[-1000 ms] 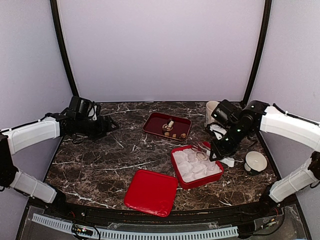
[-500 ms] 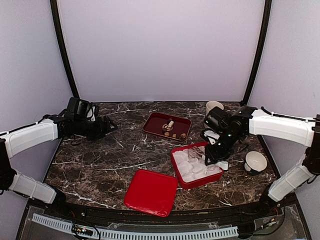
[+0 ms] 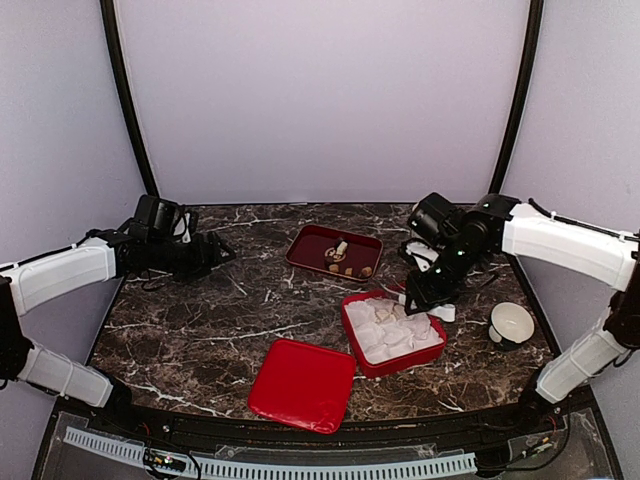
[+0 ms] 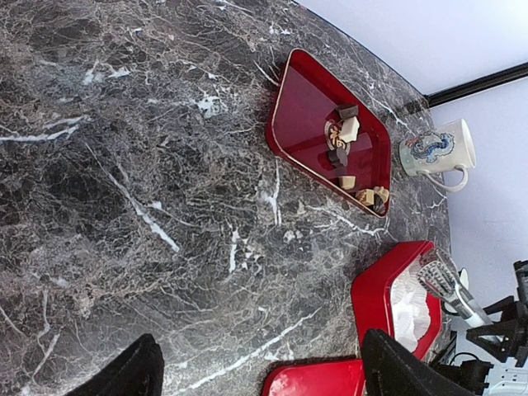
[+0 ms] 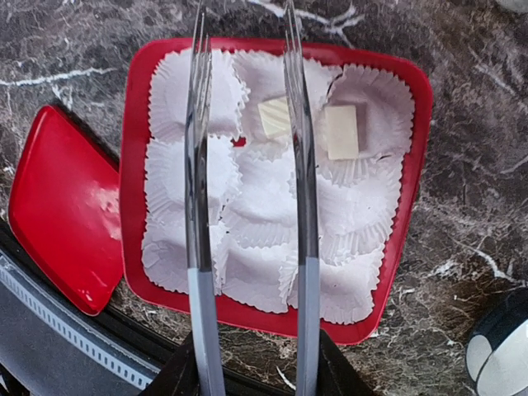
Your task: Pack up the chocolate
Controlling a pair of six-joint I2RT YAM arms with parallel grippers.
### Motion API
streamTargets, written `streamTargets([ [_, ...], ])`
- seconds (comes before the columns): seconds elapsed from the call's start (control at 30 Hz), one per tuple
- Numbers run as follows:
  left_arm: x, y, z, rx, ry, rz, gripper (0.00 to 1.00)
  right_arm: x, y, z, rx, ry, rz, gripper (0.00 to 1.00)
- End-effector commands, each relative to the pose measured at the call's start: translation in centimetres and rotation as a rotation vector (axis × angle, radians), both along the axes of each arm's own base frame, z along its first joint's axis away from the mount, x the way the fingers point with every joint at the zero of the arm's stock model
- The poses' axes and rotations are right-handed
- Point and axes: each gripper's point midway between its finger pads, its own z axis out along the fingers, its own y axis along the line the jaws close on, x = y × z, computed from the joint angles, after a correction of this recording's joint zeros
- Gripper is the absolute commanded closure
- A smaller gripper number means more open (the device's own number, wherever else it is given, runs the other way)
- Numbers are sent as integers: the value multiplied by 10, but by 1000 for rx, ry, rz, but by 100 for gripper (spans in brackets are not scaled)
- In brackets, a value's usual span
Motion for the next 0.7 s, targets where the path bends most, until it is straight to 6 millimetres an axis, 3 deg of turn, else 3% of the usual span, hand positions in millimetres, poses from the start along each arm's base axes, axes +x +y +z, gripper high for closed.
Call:
streamTargets([
  [0.0,2,0,-1,-1,-6,-4,15,14,11,43,57,-92,17,62],
  [0.23,5,-1,0,-6,-19,-2,15,47,29,56,72,-93,30,63],
  [0.4,2,-5,-4,-43,29,-3,15,79,28,50,84,-11,-14,64],
  [0.67,11,-11,-7,3,81,-44,15,131,47,42,63,-1,64,65],
])
